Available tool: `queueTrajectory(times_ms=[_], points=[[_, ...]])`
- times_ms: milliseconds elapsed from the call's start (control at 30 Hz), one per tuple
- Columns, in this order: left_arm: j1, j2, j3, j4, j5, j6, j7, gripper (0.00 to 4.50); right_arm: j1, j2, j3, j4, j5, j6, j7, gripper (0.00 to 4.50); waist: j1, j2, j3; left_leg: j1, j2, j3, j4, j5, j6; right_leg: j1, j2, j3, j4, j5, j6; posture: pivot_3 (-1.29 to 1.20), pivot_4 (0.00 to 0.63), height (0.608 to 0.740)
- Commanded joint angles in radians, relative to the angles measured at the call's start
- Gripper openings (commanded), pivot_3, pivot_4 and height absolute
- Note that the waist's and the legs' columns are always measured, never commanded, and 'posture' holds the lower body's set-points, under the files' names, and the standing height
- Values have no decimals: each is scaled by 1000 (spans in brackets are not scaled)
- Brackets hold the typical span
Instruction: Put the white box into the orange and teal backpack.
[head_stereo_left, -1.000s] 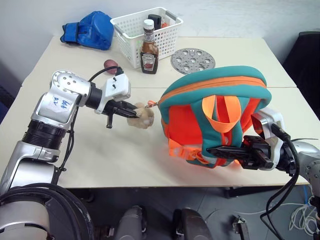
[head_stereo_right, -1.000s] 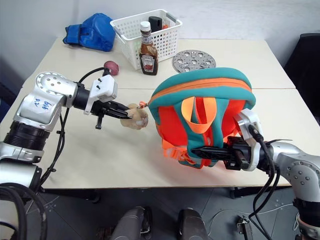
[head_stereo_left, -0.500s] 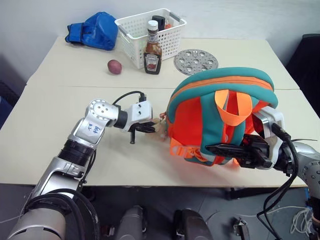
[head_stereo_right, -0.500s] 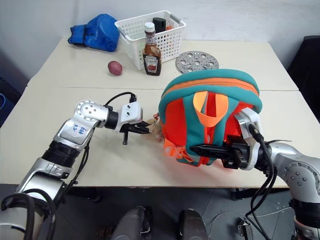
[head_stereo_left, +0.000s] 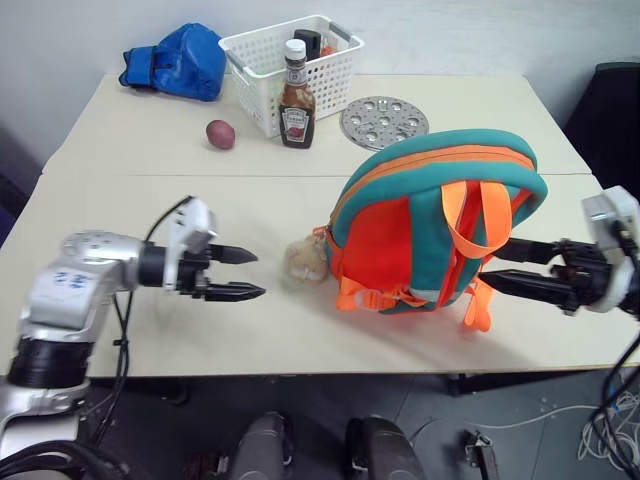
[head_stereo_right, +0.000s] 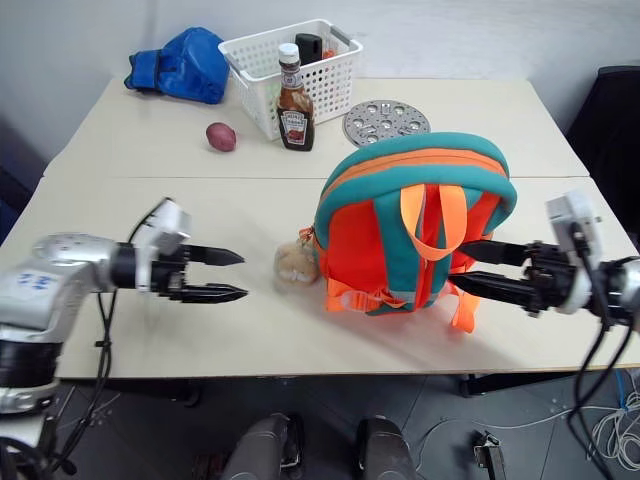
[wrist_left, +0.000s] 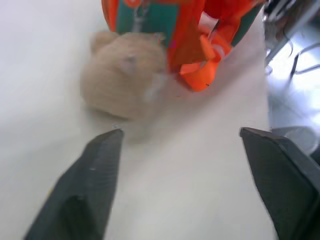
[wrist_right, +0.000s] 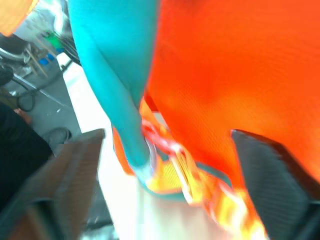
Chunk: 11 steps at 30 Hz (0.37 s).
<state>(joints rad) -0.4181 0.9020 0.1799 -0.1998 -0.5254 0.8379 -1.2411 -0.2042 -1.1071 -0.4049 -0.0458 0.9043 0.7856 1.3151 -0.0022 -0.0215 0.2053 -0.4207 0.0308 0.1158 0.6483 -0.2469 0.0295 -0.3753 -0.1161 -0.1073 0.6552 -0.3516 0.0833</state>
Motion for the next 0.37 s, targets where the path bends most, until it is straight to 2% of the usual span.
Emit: queueTrajectory(times_ms=[33,200,367], points=[[117,106,189,-76,-93,52,-49,4468,-5,-133,-78,171,-59,-35,143,4498,-2,2,1,0,0,1,-1,0,0,0,0,1,-2,0,0,0,150,740],[178,199,416,-58,-157,99,-26,4468,-201,-210,-6,455,-165,-132,215,4498,-4,3,2,0,0,2,-1,-1,0,-1,0,1,-4,-1,-2,0,150,740],[211,163,458,-105,-185,98,66,4468,-272,-155,56,516,-222,-175,238,4498,-4,8,1,0,1,2,-3,-3,-3,-2,-1,2,-4,-2,-3,0,150,740]])
